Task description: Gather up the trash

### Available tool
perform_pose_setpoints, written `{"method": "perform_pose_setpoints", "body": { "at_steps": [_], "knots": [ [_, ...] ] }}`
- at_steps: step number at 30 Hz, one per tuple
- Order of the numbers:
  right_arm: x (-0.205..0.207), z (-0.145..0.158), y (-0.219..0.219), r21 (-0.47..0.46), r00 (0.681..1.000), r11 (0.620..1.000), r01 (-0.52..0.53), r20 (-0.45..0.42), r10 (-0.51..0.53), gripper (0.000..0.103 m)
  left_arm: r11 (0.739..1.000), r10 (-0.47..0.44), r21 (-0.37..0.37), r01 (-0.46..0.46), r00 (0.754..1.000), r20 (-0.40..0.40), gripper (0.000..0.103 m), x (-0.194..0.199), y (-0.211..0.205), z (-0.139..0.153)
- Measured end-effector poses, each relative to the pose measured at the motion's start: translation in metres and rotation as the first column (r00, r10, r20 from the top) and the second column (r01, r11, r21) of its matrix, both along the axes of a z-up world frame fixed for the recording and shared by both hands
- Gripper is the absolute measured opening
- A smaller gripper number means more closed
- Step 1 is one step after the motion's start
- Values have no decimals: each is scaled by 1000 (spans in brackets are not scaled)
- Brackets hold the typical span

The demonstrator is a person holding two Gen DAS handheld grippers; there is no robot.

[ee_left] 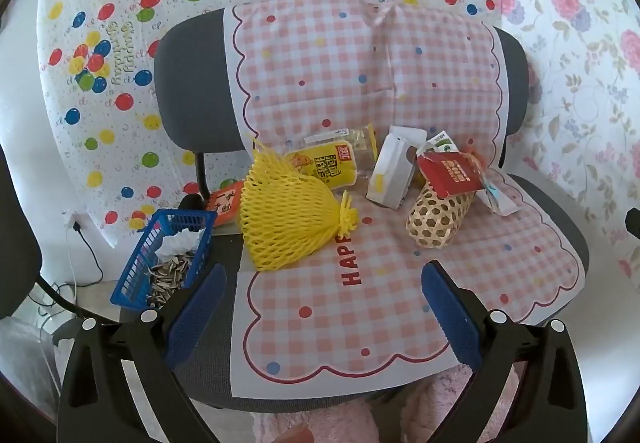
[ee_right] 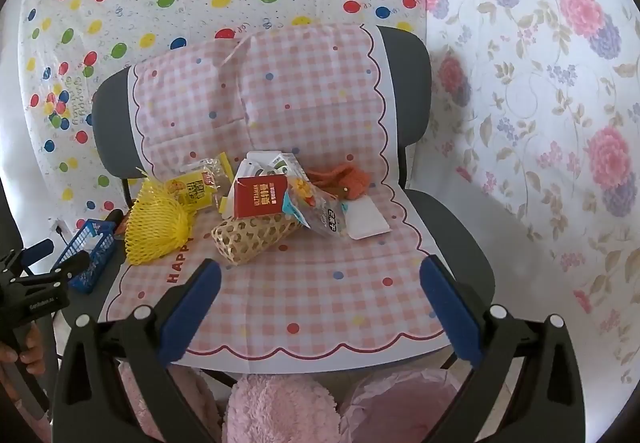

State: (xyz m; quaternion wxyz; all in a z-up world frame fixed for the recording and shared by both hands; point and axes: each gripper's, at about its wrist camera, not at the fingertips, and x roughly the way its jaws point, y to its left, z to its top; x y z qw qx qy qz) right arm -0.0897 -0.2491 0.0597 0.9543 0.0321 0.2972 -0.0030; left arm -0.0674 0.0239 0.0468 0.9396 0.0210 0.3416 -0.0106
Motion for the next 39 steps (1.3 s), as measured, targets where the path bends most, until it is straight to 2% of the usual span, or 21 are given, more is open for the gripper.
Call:
{"method": "perform_pose_setpoints", "body": {
  "at_steps": [39],
  "knots": [
    [8,-5,4,-9,1000,1000,-5,-2,5,97,1000,1,2,-1,1000,-4,97,-1,-2,-1]
  ]
}}
